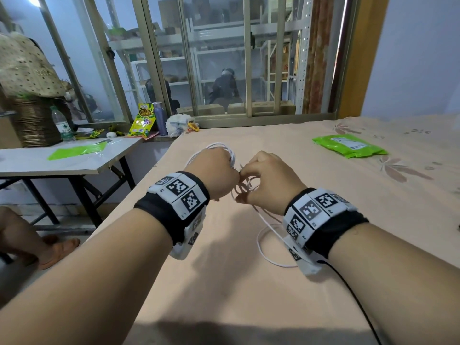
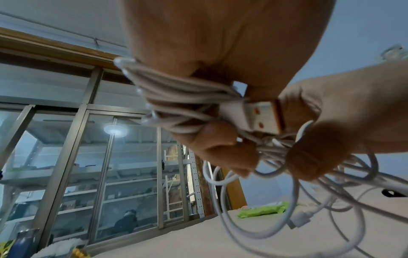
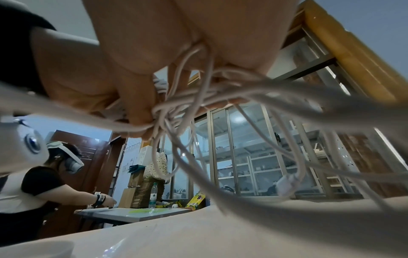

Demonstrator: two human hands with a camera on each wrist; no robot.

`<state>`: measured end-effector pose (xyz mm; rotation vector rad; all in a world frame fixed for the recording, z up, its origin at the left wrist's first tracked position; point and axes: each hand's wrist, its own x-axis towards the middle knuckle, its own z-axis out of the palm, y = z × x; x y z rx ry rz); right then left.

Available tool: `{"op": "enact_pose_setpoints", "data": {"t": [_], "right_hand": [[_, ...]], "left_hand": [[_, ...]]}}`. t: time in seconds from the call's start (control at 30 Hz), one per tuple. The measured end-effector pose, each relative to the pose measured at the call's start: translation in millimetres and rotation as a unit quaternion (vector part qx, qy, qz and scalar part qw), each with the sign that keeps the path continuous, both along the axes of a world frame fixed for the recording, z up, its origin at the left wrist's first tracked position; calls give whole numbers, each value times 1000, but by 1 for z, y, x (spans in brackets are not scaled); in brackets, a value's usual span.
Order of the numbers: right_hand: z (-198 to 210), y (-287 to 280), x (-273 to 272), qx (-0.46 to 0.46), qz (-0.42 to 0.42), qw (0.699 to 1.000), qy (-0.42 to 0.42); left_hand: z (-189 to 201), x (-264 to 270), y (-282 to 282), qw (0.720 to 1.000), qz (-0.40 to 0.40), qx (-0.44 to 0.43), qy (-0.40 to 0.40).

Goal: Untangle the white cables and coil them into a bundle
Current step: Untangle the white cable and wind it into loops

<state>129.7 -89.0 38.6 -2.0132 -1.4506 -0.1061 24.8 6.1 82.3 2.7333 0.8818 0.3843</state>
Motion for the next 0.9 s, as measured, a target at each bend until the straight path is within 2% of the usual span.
{"op": "enact_pose_setpoints", "data": {"t": [0.13,0.27,0.33,0.37,0.43,0.47,0.6,0.7,0.9], "right_hand": [[-2,-1,3,3,-25,1000,8],[-4,-2,2,3,-43,999,31],[-5,0,1,15,-36,996,81],[-4,1,0,37,-22,989,139],[-1,3,-1,78,9,963,257],[0,4,0,90,15,953,290],[5,4,2,91,26,941,325],[8,5,7,83,5,926,369],[10,6,13,73,-77,901,421]], "left_hand": [[-2,-2,-2,998,-29,-49,0],[-5,1,1,997,-24,-66,-35],[-7,2,3,995,-23,-77,-65],[-8,2,3,993,-20,-87,-81],[-10,2,4,988,-12,-110,-106],[-11,2,5,985,-14,-128,-117],[-17,2,6,957,-34,-233,-171],[-17,1,5,927,-16,-304,-221],[-12,-2,3,921,-34,-294,-254]]}}
